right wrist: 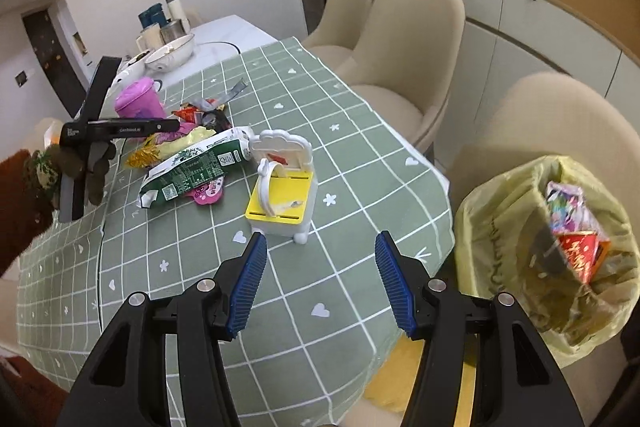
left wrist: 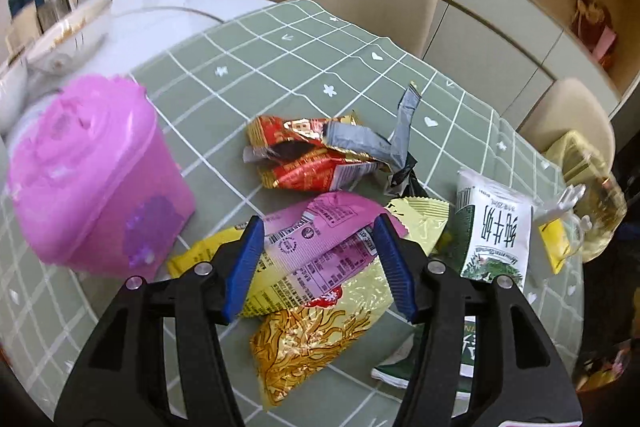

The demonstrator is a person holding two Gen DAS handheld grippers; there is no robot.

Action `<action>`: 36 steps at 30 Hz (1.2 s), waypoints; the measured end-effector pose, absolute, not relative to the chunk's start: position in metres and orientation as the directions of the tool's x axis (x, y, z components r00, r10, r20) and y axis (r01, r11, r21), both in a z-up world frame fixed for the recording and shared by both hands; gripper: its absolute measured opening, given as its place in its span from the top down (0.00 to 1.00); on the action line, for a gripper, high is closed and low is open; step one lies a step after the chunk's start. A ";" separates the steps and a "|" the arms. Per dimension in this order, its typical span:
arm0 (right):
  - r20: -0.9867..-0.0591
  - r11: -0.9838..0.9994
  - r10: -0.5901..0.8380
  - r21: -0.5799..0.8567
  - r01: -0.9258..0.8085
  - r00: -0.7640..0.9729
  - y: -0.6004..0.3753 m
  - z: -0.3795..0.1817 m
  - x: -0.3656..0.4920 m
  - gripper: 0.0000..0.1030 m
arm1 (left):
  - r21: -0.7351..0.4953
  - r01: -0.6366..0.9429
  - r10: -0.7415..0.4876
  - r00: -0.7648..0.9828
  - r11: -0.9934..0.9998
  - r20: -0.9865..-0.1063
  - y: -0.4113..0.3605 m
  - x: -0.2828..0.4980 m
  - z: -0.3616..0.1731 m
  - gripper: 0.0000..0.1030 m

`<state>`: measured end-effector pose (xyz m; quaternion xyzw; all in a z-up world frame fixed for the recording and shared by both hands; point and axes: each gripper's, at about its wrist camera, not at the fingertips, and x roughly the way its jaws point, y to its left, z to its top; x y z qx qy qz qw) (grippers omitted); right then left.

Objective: Collect trash
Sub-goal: 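Move both tools back over the trash on the table, then grasp the pink-yellow snack packet with the left tool while the right tool grasps the green-white carton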

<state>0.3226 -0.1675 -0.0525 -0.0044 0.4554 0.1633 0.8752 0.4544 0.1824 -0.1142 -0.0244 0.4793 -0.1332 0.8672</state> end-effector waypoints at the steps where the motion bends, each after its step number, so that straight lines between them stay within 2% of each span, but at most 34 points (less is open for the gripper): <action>1: -0.804 0.945 0.281 0.139 -0.294 0.523 -0.162 -0.054 0.326 0.48 | -0.196 0.194 -0.270 0.506 0.961 -0.819 0.185 0.449 -0.114 0.47; 7: -0.794 0.913 0.368 0.211 -0.349 0.483 -0.106 -0.056 0.351 0.48 | -0.288 0.106 -0.300 0.509 0.952 -0.807 0.188 0.393 -0.116 0.47; 10: -0.780 0.894 0.425 0.281 -0.349 0.459 -0.069 -0.063 0.365 0.48 | -0.374 0.064 -0.353 0.507 0.925 -0.786 0.191 0.359 -0.117 0.47; 14: -0.791 0.908 0.404 0.284 -0.309 0.460 -0.028 -0.080 0.381 0.48 | -0.446 -0.011 -0.371 0.535 0.895 -0.759 0.201 0.323 -0.112 0.47; 20: -0.838 0.929 0.342 0.233 -0.289 0.425 0.003 -0.109 0.402 0.48 | -0.462 -0.111 -0.299 0.627 0.880 -0.720 0.223 0.272 -0.092 0.47; 23: -0.820 0.906 0.404 0.299 -0.300 0.406 0.001 -0.119 0.405 0.48 | -0.458 -0.125 -0.282 0.640 0.880 -0.715 0.230 0.254 -0.086 0.47; 26: -0.820 0.892 0.423 0.302 -0.337 0.385 -0.001 -0.113 0.394 0.57 | -0.436 -0.129 -0.263 0.637 0.891 -0.725 0.235 0.237 -0.084 0.47; 28: -0.812 0.880 0.441 0.305 -0.364 0.383 -0.007 -0.107 0.382 0.67 | -0.425 -0.126 -0.259 0.630 0.896 -0.732 0.238 0.230 -0.085 0.47; 36: -0.801 0.872 0.422 0.233 -0.430 0.423 -0.058 -0.077 0.315 0.68 | -0.339 -0.015 -0.261 0.610 0.941 -0.749 0.221 0.242 -0.090 0.47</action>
